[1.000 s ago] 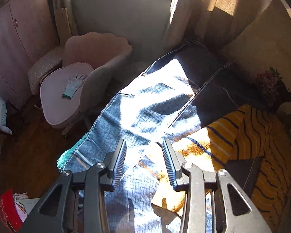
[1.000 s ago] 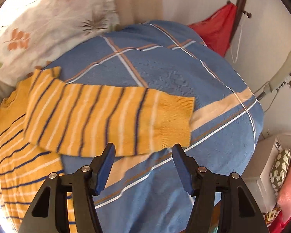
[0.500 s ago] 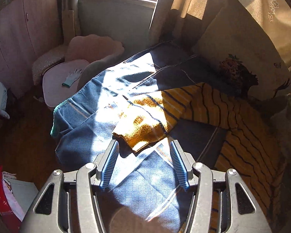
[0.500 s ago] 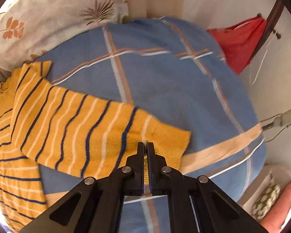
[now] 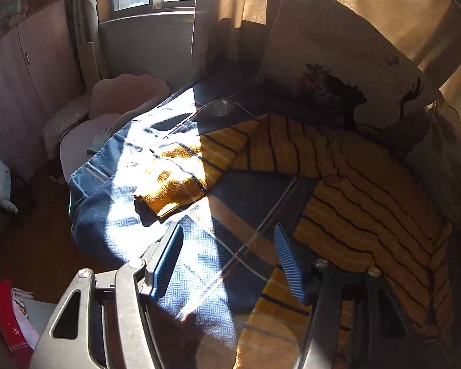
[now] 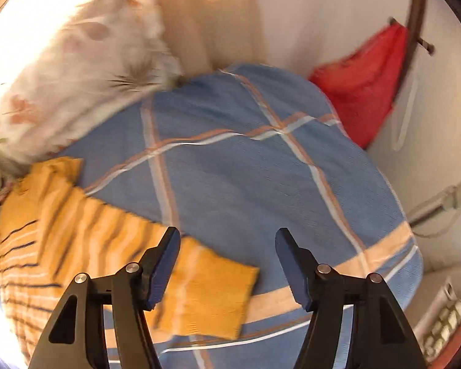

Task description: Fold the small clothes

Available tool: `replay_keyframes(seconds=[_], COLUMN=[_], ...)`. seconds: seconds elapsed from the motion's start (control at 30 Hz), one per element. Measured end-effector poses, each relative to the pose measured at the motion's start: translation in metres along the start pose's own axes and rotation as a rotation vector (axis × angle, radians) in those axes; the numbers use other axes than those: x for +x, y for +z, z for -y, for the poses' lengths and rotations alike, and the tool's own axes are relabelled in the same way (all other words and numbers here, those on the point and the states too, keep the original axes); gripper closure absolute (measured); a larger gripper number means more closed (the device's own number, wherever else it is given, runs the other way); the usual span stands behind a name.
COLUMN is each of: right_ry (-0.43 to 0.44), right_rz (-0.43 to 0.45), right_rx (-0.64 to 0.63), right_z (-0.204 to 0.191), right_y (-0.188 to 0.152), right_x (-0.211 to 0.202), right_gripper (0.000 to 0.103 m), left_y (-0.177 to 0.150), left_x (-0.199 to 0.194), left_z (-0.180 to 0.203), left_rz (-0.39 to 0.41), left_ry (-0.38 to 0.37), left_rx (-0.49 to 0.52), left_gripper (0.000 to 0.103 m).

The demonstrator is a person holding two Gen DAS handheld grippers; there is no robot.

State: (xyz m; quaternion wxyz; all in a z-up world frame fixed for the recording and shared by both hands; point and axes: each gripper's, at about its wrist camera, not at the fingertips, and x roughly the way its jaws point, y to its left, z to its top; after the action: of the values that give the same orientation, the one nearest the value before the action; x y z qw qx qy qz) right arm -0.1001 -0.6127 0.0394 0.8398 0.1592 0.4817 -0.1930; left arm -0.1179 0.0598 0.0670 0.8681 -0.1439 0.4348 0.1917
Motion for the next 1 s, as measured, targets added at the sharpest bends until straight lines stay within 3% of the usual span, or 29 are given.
replay_keyframes(seconds=[0.13,0.27,0.43,0.6,0.67,0.77,1.0], right_ry=[0.128,0.330,0.597,0.576,0.579,0.475,0.549], right_rz=[-0.050,-0.118,-0.297,-0.373,-0.327,-0.221,-0.175], right_rx=[0.030,0.054,0.100,0.084,0.118,0.148,0.397], right_z=[-0.014,-0.024,-0.054,-0.083,-0.082,-0.066,-0.003], right_y=[-0.022,-0.044,-0.086,-0.106,-0.099,-0.084,-0.089], right_x=[-0.003,-0.005,0.013,0.044,0.049,0.046,0.048], right_gripper=[0.034,0.038,0.043,0.043,0.044,0.045,0.049], left_y=[0.007,0.009,-0.003,-0.019,-0.024,-0.028,-0.038], left_x=[-0.004,-0.009,-0.014,-0.010,-0.009,-0.008,-0.002], left_z=[0.041,0.077,0.108,0.119,0.120,0.117,0.113], left_rz=[0.013,0.004,-0.010,-0.051,-0.057,-0.066,-0.101], left_ry=[-0.042,-0.090,-0.136,-0.163,-0.164,-0.168,-0.195], left_rx=[0.056,0.084,0.119,0.152,0.166,0.177,0.211], left_gripper=[0.037,0.037,0.037,0.037,0.037,0.037,0.037])
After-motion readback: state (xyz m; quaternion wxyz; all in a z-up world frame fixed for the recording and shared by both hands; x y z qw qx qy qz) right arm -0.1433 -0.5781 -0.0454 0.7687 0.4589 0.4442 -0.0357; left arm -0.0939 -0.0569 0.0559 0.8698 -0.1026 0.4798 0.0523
